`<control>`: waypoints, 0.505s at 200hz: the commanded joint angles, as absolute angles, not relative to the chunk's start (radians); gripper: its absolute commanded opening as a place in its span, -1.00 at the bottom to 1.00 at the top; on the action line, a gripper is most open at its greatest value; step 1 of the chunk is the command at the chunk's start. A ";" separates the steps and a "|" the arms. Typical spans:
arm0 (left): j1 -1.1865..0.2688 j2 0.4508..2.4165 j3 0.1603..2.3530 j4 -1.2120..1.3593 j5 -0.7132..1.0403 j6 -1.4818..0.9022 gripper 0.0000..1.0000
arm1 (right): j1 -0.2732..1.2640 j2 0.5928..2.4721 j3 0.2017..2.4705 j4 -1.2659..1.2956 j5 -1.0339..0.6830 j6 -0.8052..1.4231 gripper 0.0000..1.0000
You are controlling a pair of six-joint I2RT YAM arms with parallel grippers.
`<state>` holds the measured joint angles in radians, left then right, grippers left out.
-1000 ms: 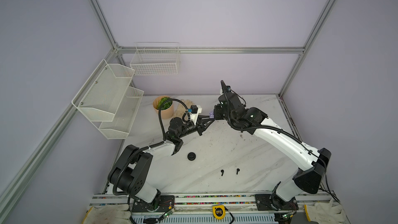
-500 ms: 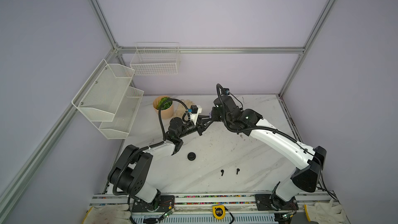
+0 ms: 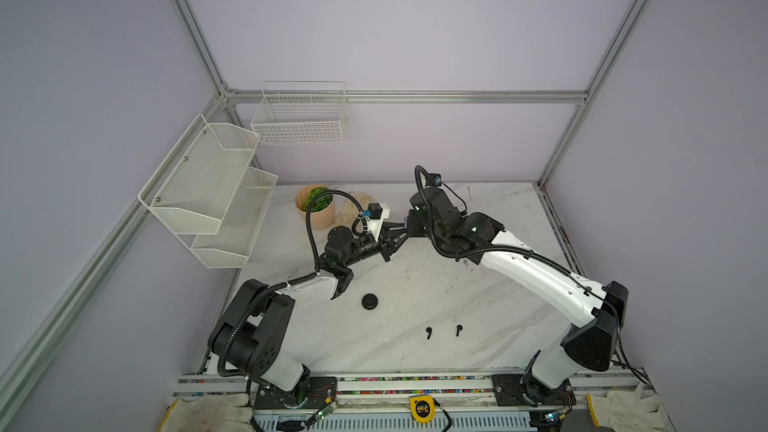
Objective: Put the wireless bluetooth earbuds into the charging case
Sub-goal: 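Push the lavender earbud into the empty case slot with the right gripper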
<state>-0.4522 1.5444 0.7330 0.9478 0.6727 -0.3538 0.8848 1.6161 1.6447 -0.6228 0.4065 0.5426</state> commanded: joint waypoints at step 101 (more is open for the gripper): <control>-0.456 1.503 0.787 0.978 0.676 -0.318 -1.00 | 0.896 1.622 1.720 -0.689 0.472 0.512 -0.08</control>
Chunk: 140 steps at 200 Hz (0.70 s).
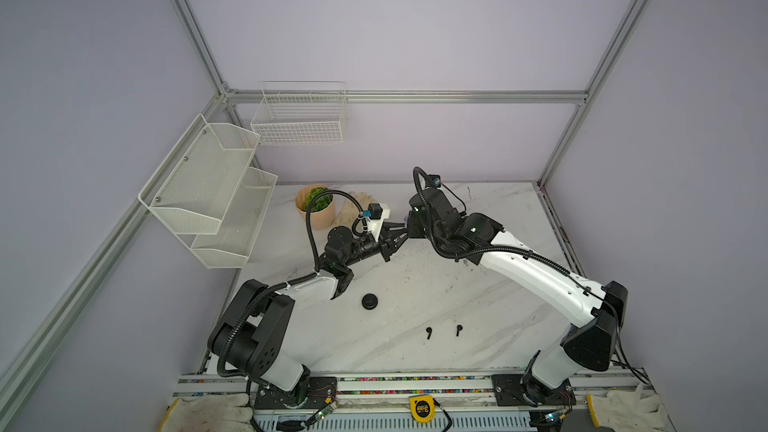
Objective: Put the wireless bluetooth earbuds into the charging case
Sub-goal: 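Push the lavender earbud into the empty case slot with the right gripper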
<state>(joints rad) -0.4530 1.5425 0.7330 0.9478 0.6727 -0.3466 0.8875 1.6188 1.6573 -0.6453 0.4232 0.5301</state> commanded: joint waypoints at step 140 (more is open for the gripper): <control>-0.445 1.378 0.835 0.619 1.028 -0.047 -1.00 | 0.591 1.442 1.622 -0.706 -0.627 0.107 0.43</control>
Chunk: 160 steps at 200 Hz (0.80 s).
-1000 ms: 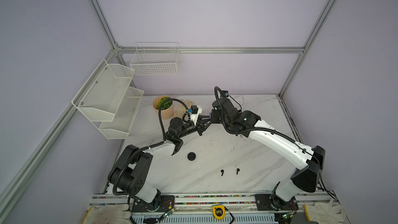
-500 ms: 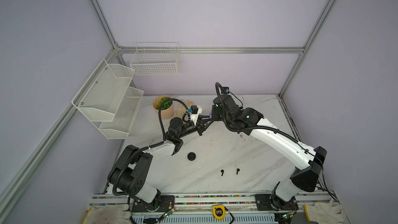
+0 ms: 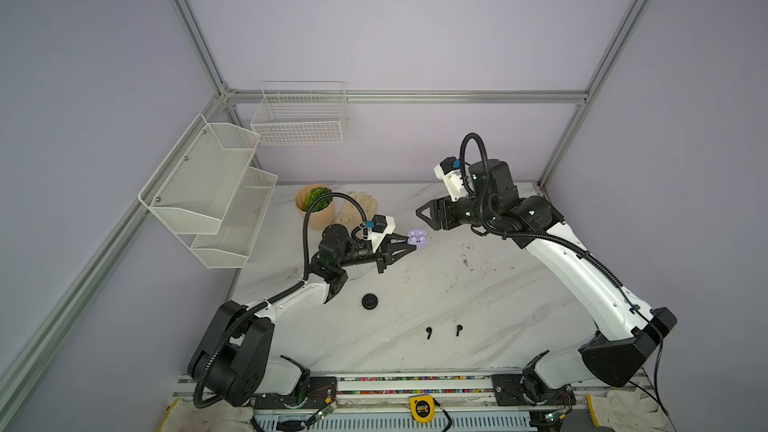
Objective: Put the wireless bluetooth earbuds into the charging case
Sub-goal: 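Push the lavender earbud into the empty case slot with the right gripper, then press the open lid down onto the case with the right gripper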
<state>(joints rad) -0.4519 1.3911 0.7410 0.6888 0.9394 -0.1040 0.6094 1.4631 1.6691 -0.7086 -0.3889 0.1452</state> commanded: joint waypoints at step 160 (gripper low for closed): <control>-0.445 1.402 0.836 0.661 1.068 -0.104 -1.00 | 0.551 1.442 1.460 -0.658 -0.892 0.087 0.28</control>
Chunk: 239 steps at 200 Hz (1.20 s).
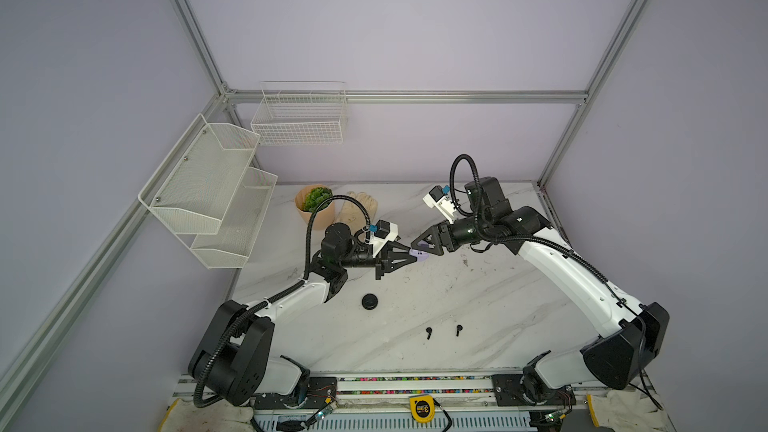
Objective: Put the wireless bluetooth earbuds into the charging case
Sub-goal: 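Press the open lid down onto the case with the right gripper, then open the right gripper and pull it back from the closed case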
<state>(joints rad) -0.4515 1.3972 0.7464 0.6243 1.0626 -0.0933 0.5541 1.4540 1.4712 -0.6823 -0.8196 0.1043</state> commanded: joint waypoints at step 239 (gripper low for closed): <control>-0.433 1.788 0.958 0.640 0.797 -0.414 -1.00 | 0.518 1.226 0.950 0.000 -0.217 0.355 0.34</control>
<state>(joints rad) -0.4389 1.6798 0.8242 0.6586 0.8703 -0.3283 0.5262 1.1400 1.0386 -0.2337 -0.3523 0.2611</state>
